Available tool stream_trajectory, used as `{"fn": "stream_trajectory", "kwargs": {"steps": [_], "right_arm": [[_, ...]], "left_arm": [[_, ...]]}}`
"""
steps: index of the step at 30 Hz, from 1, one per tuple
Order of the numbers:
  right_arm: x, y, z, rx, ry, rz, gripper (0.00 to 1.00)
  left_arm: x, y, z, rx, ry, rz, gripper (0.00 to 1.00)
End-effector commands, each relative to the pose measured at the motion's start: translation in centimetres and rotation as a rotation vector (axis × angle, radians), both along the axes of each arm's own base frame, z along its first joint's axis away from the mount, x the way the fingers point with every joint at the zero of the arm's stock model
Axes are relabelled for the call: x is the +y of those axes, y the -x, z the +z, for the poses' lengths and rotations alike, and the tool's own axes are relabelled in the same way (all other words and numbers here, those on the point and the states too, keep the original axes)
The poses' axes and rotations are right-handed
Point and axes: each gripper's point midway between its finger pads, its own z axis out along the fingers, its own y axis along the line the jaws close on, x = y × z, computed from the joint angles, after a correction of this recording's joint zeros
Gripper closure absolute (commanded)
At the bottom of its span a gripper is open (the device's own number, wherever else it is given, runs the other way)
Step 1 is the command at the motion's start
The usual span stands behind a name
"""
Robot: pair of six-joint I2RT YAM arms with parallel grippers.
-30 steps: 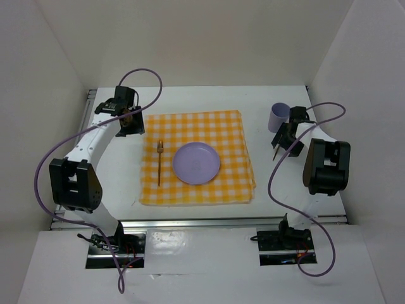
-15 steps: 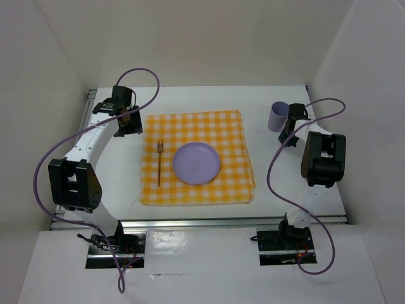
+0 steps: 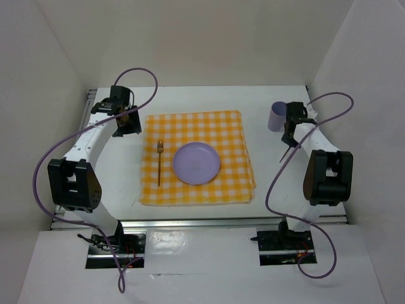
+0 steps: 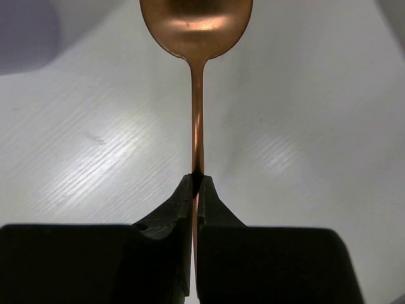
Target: Set the dinner table for one person
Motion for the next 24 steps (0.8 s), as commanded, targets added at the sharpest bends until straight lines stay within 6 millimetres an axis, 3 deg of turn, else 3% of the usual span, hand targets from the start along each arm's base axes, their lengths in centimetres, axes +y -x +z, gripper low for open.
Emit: {"fn": "stream_trajectory", "kwargs": {"steps": [1, 4, 6, 7, 9, 10, 13, 17, 20, 24], "right_arm": [[1.4, -2.6, 9.3, -0.178, 0.181, 0.051, 1.00], [5.5, -3.4, 12.7, -0.228, 0.244, 0.145, 1.00], [7.9, -3.3, 13.5, -0.223, 0.246, 0.207, 1.00], [11.2, -3.5, 13.8, -0.247, 0.218, 0.279, 1.00], [15.6, -3.4, 14.2, -0.299, 0.171, 0.411, 1.00], [20.1, -2.7, 13.3, -0.299, 0.129, 0.558, 1.00], [24.4, -0.5, 9.2, -0.221, 0.111, 0.731, 1.00], [26.6, 1.6, 4.5, -0.091, 0.050, 0.764, 1.00], [28.0, 2.2, 2.7, -0.070, -0.004, 0.757, 1.00], [27.9, 3.1, 0.6, -0.030, -0.034, 0.713, 1.00]], "left_arm": [[0.6, -0.2, 1.0, -0.035, -0.001, -0.001, 0.31], [0.8, 0.0, 1.0, -0.034, 0.007, 0.002, 0.31], [1.2, 0.1, 1.0, -0.033, 0.002, 0.004, 0.31], [1.2, 0.3, 1.1, -0.035, 0.002, 0.004, 0.31], [1.2, 0.3, 1.2, -0.044, 0.003, 0.004, 0.31], [1.2, 0.4, 1.5, -0.053, 0.003, 0.004, 0.31], [1.6, 0.4, 1.9, -0.062, 0.003, 0.013, 0.31], [1.6, 0.6, 1.5, -0.052, -0.002, 0.006, 0.31], [1.6, 0.6, 1.3, -0.052, -0.002, 0.005, 0.31], [1.6, 0.6, 1.3, -0.052, -0.002, 0.005, 0.31]]}}
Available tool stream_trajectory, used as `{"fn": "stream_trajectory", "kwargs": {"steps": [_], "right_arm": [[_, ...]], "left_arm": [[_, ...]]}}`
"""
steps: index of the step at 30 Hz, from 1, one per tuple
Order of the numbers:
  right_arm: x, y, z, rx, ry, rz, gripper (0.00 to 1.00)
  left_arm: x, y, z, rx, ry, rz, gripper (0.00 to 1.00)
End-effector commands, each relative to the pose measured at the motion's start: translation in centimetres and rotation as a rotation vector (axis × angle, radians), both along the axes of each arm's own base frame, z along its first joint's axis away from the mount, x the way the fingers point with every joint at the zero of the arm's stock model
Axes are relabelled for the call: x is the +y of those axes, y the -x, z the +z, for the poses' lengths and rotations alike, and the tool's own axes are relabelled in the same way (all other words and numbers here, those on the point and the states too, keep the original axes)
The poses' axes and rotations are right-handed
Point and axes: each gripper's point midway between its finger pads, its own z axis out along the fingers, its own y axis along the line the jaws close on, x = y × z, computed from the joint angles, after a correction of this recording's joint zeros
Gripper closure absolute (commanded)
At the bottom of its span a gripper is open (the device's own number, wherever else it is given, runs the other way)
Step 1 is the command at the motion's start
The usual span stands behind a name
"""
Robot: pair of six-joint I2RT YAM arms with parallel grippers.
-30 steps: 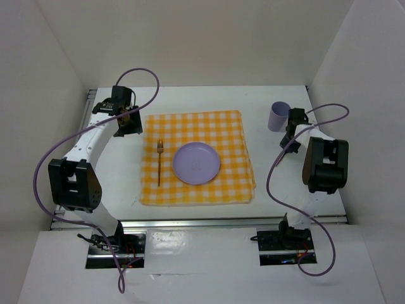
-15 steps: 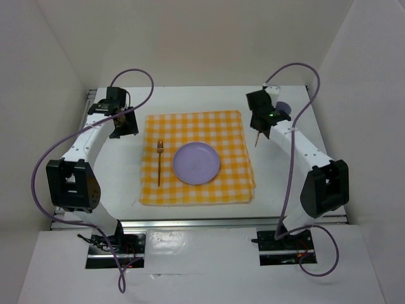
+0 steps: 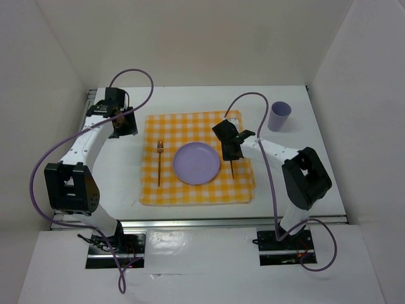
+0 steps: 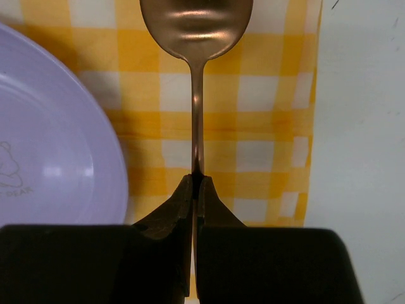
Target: Set the dinner table for one person
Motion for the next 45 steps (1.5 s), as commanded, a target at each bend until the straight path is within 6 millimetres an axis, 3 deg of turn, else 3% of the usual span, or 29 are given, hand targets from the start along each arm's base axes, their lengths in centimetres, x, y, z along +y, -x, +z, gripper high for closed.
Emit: {"fn": "stream_trajectory", "kwargs": {"steps": [1, 8, 14, 31, 35, 45], "right_arm": [[1.1, -0.3, -0.7, -0.011, -0.054, -0.043, 1.00], [0.5, 0.2, -3.8, 0.053, -0.002, -0.081, 1.00], [0.3, 0.4, -4.9, 0.065, 0.007, -0.081, 1.00], [-0.1, 0.0, -4.5, 0.053, 0.055, -0.026, 1.00], [0.4, -0.9, -3.6, 0.031, 0.053, -0.002, 1.00], [0.6, -0.4, -4.3, 0.054, 0.032, -0.020, 0.99]], "left_arm": [[0.1, -0.1, 1.1, -0.041, 0.002, -0.010, 0.31], [0.3, 0.1, 0.8, -0.031, -0.011, -0.013, 0.31], [0.3, 0.1, 0.8, -0.031, -0.011, -0.013, 0.31], [0.3, 0.1, 0.8, -0.031, -0.011, -0.013, 0.31], [0.3, 0.1, 0.8, -0.031, -0.011, -0.013, 0.31], [0.3, 0.2, 0.8, -0.029, -0.016, -0.020, 0.31]]}}
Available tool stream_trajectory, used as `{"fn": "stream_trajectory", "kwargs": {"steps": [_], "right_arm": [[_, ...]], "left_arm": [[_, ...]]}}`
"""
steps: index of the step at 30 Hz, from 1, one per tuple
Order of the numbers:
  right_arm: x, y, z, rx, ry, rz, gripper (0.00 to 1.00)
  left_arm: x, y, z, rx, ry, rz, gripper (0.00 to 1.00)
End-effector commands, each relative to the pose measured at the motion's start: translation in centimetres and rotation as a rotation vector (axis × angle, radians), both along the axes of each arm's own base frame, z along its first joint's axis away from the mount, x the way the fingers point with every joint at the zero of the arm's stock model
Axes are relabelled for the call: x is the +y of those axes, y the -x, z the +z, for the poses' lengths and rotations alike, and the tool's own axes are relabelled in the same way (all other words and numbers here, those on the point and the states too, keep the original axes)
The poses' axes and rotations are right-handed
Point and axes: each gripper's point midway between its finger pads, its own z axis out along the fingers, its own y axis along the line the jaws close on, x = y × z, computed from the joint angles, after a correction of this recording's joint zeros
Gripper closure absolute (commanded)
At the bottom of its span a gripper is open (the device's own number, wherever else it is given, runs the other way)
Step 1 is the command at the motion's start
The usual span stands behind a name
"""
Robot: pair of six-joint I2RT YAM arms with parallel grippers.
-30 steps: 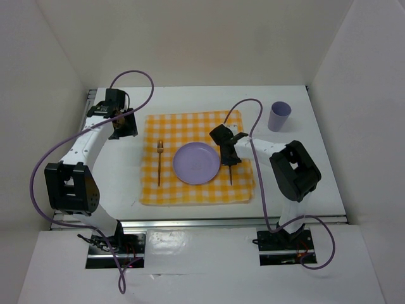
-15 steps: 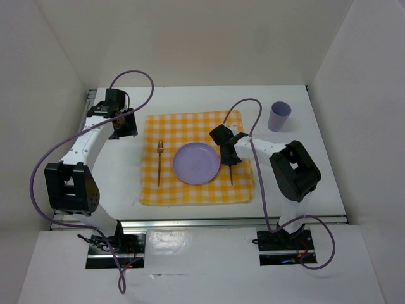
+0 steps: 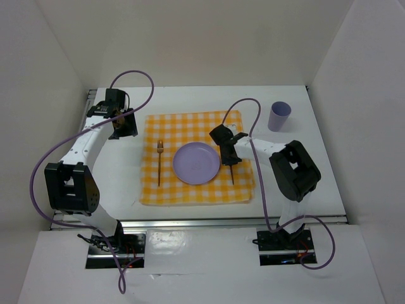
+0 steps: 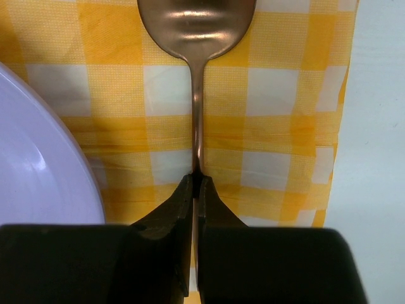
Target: Set the dinner table for one person
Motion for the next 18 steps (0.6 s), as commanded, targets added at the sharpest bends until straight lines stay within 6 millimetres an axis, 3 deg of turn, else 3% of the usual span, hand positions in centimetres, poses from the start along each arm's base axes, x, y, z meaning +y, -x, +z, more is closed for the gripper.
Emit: {"fn": "stream_trajectory", "kwargs": {"steps": [1, 3, 5, 7, 10, 12, 14, 17, 18], "right_arm": [[0.7, -0.8, 0.0, -0.028, -0.009, -0.009, 0.94], [0.7, -1.0, 0.0, -0.017, -0.013, -0.014, 0.78], [0.7, -1.1, 0.2, -0.018, -0.014, -0.014, 0.72], [0.7, -1.1, 0.2, -0.018, -0.014, -0.014, 0.69], [1.1, -2.0, 2.3, -0.069, -0.040, -0.030, 0.67], [0.8, -2.4, 4.0, -0.090, -0.045, -0.043, 0.57], [1.2, -3.8, 7.1, -0.155, -0.090, -0.054, 0.45], [1.5, -5.1, 11.1, -0.229, -0.136, -0.058, 0.41], [1.1, -5.4, 13.0, -0.260, -0.165, -0.069, 0.34]], "left_arm": [[0.3, -0.2, 1.3, -0.045, -0.011, -0.015, 0.31], [0.3, -0.2, 1.3, -0.045, -0.011, -0.015, 0.31], [0.3, -0.2, 1.3, -0.045, -0.011, -0.015, 0.31], [0.3, -0.2, 1.3, -0.045, -0.011, -0.015, 0.31], [0.6, -0.4, 1.7, -0.055, -0.011, -0.006, 0.31], [0.5, -0.4, 1.7, -0.055, -0.003, -0.011, 0.31], [0.5, -0.5, 1.4, -0.046, -0.004, -0.011, 0.31], [0.5, -0.5, 1.2, -0.035, -0.004, -0.011, 0.31], [0.5, -0.5, 1.2, -0.035, -0.004, -0.011, 0.31]]}}
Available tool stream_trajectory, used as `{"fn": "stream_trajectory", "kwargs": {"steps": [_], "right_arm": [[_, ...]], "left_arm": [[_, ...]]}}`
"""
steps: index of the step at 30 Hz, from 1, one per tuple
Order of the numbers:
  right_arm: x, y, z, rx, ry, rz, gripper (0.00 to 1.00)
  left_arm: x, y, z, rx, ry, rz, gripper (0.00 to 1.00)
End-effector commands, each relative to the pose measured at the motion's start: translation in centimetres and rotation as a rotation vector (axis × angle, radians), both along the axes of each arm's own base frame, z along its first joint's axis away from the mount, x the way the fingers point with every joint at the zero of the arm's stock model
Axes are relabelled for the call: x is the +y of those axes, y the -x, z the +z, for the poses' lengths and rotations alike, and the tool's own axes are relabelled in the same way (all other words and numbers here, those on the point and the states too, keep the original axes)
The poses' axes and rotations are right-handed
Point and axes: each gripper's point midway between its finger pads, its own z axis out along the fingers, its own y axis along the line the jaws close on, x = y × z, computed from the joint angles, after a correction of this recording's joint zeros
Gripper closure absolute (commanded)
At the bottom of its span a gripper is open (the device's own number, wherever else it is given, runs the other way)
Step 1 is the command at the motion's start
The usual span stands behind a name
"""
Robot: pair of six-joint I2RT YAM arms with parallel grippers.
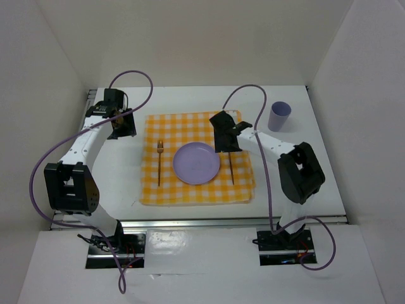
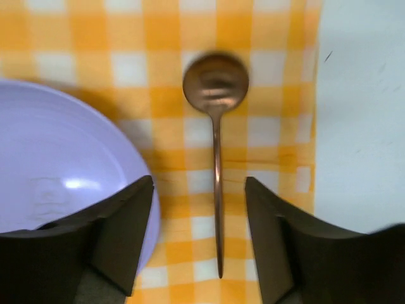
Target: Set the dinner table for one person
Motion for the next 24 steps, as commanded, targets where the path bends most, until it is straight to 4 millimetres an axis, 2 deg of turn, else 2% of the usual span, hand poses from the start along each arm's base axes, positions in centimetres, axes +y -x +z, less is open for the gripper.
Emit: {"fn": "stream_trajectory", "kwargs": {"steps": [1, 3, 4, 6, 7, 8, 9, 10, 11, 12, 13, 14, 15, 16, 17, 19, 21, 24], "right_arm": [[-1.1, -3.4, 10.0, -0.214, -0.110, -0.060, 0.31], [-3.0, -4.3, 12.7, -0.256, -0.150, -0.104, 0.27], [-5.8, -5.6, 13.8, -0.271, -0.185, -0.165, 0.27], [-9.1, -7.3, 15.9, -0.304, -0.233, -0.232, 0.27], [-12.5, -8.1, 16.6, -0.314, -0.251, -0.299, 0.27], [-14.3, -8.6, 18.1, -0.344, -0.253, -0.336, 0.27], [-15.7, -9.3, 17.1, -0.321, -0.234, -0.364, 0.27], [-17.0, -9.7, 17.0, -0.318, -0.219, -0.384, 0.27], [-19.1, -10.5, 17.9, -0.340, -0.210, -0.402, 0.27], [-20.1, -10.9, 17.7, -0.333, -0.198, -0.418, 0.27], [-21.0, -11.6, 16.4, -0.301, -0.188, -0.439, 0.27], [-22.7, -12.0, 16.2, -0.301, -0.184, -0.463, 0.27], [-23.6, -12.7, 16.9, -0.322, -0.185, -0.480, 0.27], [-24.3, -13.1, 15.6, -0.290, -0.187, -0.492, 0.27], [-25.7, -13.4, 15.3, -0.287, -0.208, -0.519, 0.29], [-26.9, -14.3, 15.4, -0.297, -0.220, -0.534, 0.31], [-27.8, -14.9, 13.9, -0.271, -0.224, -0.551, 0.34], [-28.0, -15.5, 12.1, -0.227, -0.218, -0.556, 0.39]], "left_arm": [[0.1, -0.5, 1.2, -0.039, 0.006, -0.004, 0.31], [0.1, -0.5, 1.2, -0.039, 0.006, -0.004, 0.31], [0.1, -0.5, 1.2, -0.039, 0.006, -0.004, 0.31], [0.1, -0.5, 1.6, -0.048, 0.006, -0.004, 0.31], [0.1, -0.4, 1.6, -0.056, 0.006, -0.004, 0.31], [0.1, -0.4, 1.6, -0.056, 0.006, -0.004, 0.31], [0.1, -0.4, 1.6, -0.054, 0.001, -0.012, 0.31], [0.1, -0.4, 1.6, -0.054, 0.001, -0.012, 0.31], [0.3, -0.1, 1.6, -0.054, -0.007, -0.007, 0.31], [0.3, -0.3, 1.7, -0.063, -0.007, -0.007, 0.31], [0.3, -0.3, 1.7, -0.064, -0.007, -0.007, 0.31], [0.3, -0.1, 1.7, -0.064, -0.007, -0.007, 0.31], [0.3, -0.1, 1.7, -0.064, -0.007, -0.007, 0.31], [0.3, -0.1, 1.7, -0.064, -0.007, -0.007, 0.31], [0.3, 0.1, 1.7, -0.064, -0.007, -0.007, 0.31], [0.3, 0.1, 1.7, -0.064, -0.007, -0.007, 0.31], [0.3, 0.2, 1.7, -0.062, -0.012, -0.014, 0.31], [0.5, 0.2, 1.8, -0.062, -0.019, -0.009, 0.31]]}}
